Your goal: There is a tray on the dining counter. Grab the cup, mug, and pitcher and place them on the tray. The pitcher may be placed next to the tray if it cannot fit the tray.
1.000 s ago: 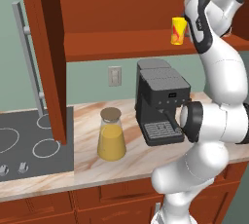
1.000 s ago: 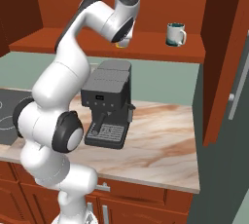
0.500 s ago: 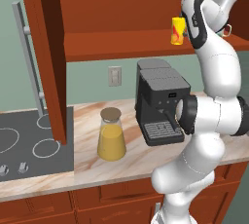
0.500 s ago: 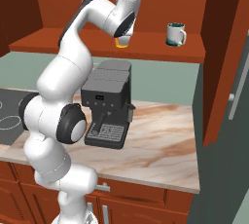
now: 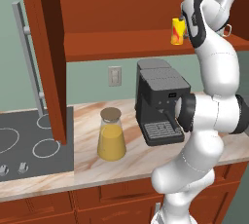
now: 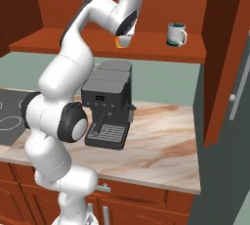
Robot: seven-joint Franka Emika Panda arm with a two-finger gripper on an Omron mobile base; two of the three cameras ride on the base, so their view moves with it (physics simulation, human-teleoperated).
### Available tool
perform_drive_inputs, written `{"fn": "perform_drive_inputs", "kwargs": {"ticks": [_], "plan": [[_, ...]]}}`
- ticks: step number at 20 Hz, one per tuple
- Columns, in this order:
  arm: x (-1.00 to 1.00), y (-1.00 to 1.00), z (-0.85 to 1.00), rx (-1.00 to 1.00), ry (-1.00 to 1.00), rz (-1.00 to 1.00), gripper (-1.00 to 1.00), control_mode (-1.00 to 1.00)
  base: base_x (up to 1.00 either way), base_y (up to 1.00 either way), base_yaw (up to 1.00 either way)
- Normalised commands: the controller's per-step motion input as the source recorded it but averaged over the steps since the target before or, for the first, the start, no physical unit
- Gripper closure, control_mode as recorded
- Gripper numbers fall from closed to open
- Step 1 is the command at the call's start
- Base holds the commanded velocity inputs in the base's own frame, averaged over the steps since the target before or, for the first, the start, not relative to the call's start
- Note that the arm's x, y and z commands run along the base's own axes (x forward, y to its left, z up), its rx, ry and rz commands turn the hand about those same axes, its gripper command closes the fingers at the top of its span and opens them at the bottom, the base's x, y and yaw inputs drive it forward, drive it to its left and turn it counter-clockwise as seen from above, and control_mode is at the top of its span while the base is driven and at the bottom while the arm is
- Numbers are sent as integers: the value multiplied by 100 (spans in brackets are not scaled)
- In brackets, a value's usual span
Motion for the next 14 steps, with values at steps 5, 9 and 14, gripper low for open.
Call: {"fn": "perform_drive_inputs", "kwargs": {"ticks": [5, 9, 14], "plan": [[0, 0, -37, 0, 0, 0, -100, -100, 0, 0, 0], [0, 0, -37, 0, 0, 0, 100, -100, 0, 0, 0], [0, 0, -3, 0, 0, 0, 100, -100, 0, 0, 0]]}}
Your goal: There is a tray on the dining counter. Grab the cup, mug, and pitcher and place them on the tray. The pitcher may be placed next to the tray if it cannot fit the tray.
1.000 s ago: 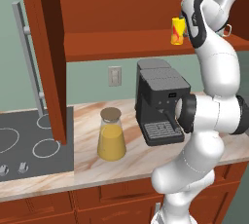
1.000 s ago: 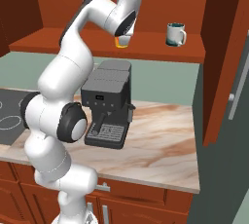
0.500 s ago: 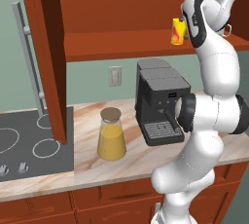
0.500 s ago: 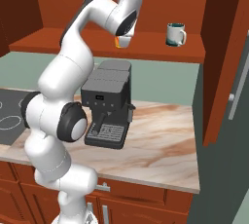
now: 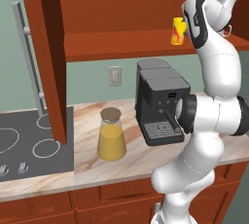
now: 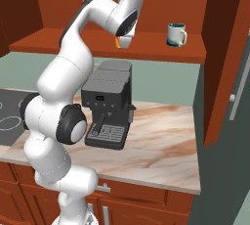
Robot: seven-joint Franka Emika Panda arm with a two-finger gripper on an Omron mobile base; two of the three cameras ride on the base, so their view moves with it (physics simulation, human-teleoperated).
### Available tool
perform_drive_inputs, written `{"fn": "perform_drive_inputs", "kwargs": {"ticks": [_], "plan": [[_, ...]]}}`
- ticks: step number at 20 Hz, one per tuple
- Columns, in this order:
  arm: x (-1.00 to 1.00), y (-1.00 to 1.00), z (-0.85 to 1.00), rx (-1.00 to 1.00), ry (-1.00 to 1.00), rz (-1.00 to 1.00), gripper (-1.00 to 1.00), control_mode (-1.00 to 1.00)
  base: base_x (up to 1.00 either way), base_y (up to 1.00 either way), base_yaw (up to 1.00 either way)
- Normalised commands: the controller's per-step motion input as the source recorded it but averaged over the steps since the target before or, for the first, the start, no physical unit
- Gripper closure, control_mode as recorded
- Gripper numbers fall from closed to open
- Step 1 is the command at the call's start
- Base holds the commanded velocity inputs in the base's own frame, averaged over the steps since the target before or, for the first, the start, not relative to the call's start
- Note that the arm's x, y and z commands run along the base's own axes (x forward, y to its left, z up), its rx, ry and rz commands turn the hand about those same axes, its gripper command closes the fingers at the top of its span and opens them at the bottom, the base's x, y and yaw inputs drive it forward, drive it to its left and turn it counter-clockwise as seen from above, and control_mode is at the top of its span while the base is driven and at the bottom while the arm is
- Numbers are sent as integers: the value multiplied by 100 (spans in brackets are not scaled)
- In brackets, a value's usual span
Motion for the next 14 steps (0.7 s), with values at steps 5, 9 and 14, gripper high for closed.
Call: {"fn": "perform_drive_inputs", "kwargs": {"ticks": [5, 9, 14], "plan": [[-3, 0, 0, 0, -2, 0, 100, -100, 0, 0, 0], [-24, 0, -4, 0, -8, 0, 100, -100, 0, 0, 0], [-33, 0, -1, 0, -9, 0, 100, -100, 0, 0, 0]]}}
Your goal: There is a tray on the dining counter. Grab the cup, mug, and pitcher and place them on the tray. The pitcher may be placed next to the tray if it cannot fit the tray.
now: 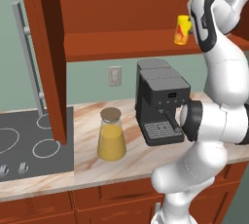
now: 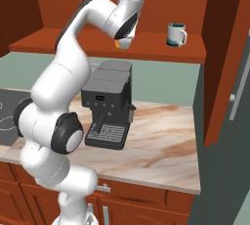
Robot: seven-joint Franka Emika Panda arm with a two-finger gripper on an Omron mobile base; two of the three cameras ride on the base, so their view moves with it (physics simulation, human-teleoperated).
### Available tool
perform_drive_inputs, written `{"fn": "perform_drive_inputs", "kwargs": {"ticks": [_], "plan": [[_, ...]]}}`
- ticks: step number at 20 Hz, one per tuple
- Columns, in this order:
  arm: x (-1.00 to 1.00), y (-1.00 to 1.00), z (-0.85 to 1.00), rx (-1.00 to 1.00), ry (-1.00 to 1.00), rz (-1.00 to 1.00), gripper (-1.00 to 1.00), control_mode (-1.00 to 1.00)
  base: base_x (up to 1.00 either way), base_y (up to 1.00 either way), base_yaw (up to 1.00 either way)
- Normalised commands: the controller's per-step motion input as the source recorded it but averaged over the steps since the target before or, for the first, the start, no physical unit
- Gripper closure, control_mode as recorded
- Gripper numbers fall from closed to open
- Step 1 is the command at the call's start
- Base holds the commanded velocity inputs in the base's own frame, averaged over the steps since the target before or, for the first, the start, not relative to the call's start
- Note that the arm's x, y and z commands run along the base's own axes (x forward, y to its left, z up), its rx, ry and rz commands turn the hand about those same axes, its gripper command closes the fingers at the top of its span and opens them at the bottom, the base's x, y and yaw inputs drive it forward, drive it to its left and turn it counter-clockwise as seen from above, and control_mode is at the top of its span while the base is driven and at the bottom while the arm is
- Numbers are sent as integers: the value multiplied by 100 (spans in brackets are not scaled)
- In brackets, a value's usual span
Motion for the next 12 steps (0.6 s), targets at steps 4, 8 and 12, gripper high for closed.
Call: {"fn": "perform_drive_inputs", "kwargs": {"ticks": [4, 8, 12], "plan": [[-42, 0, 0, 0, -4, 0, 100, -100, 0, 0, 0], [-51, 0, 0, 0, -2, 0, 100, -100, 0, 0, 0], [-60, 0, 0, 0, 0, 0, 100, -100, 0, 0, 0]]}}
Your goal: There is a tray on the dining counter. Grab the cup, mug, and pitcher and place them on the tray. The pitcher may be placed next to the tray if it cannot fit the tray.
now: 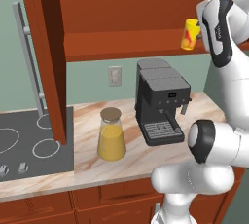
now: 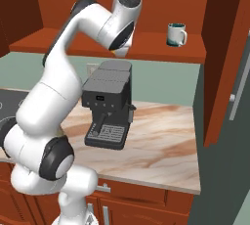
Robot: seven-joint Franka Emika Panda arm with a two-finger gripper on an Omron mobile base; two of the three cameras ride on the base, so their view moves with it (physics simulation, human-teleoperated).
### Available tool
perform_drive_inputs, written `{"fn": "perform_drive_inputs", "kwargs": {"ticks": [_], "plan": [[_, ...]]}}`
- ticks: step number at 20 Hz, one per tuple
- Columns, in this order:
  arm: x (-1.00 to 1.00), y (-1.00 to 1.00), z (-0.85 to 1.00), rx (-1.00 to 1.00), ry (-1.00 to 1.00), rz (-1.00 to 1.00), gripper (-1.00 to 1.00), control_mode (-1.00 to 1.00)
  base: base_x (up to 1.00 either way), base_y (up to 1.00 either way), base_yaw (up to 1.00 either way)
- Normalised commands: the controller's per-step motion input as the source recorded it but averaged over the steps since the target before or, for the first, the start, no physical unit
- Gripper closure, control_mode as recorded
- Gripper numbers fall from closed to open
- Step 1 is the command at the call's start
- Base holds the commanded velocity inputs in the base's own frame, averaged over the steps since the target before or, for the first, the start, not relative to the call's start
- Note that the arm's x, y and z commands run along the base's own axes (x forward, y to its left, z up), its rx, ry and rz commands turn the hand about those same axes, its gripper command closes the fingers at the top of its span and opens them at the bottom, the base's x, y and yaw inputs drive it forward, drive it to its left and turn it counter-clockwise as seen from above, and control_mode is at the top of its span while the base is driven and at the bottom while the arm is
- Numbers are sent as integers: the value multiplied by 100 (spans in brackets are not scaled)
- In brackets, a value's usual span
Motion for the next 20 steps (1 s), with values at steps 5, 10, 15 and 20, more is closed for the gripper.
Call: {"fn": "perform_drive_inputs", "kwargs": {"ticks": [5, 10, 15, 20], "plan": [[-68, 0, 0, 0, 0, 0, 100, -100, 0, 0, 0], [-61, 0, -2, 0, 2, 0, 100, -100, 0, 0, 0], [-48, 8, 0, 0, 10, 0, 100, -100, 0, 0, 0], [-36, 35, -3, -4, 15, 0, 100, -100, 0, 0, 0]]}}
